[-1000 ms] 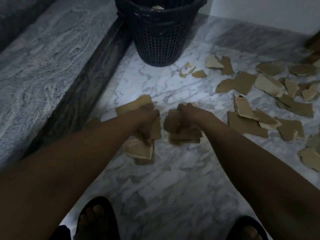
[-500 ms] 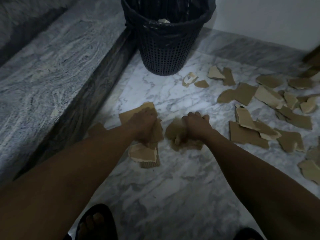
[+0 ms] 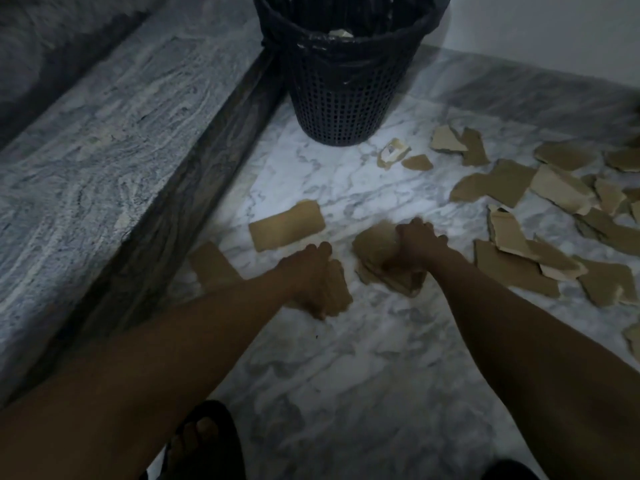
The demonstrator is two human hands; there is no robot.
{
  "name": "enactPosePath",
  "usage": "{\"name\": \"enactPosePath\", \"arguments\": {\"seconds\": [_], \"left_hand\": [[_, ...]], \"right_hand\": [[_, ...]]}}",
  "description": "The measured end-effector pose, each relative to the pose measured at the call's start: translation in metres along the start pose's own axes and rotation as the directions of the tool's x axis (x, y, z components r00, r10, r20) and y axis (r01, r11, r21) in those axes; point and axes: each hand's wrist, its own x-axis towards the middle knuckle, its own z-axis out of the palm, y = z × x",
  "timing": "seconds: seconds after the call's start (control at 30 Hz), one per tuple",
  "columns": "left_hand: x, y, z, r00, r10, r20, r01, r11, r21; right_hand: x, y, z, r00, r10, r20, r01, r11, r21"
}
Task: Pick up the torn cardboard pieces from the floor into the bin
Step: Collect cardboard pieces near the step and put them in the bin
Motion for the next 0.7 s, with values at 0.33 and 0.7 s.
{"name": "enactPosePath", "arguments": {"seconds": [0.33, 0.7], "left_hand": [[0.01, -0.016, -0.008, 0.996, 0.018, -0.086, -0.033, 0.984, -0.175], [-0.058, -0.123, -0.047, 0.807, -0.59, -0.042, 0.462, 0.673, -0.578]], "right_hand": [[0.004, -0.01, -0.006, 0.99, -0.116, -0.08, 0.129, 0.974, 0.185], [0.011, -0.166, -0.031, 0.876, -0.482, -0.008, 0.482, 0.876, -0.018]]}}
